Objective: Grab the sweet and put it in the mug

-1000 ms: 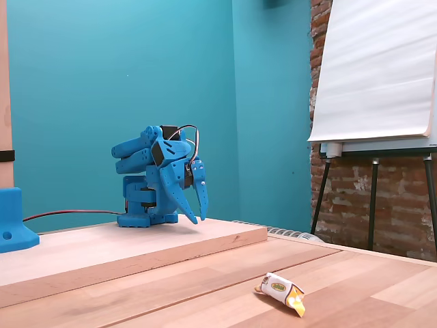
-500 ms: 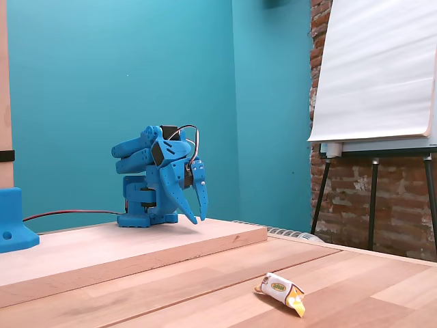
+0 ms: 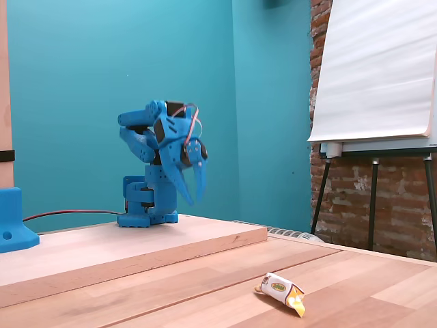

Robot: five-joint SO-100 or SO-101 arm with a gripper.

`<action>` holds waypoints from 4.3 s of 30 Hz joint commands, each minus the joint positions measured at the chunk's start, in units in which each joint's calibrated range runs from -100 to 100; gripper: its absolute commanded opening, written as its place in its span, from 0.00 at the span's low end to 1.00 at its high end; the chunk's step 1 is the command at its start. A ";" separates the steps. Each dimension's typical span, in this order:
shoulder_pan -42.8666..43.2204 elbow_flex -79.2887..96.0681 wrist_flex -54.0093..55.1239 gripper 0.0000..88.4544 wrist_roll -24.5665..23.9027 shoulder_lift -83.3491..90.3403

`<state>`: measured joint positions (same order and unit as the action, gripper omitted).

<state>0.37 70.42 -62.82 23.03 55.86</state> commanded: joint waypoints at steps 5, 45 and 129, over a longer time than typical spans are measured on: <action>-6.25 -22.51 8.46 0.05 -1.37 -22.55; -4.07 -87.46 23.06 0.05 15.29 -90.45; -7.99 -117.43 23.06 0.06 24.62 -128.92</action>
<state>-7.83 -44.15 -40.68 47.94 -74.02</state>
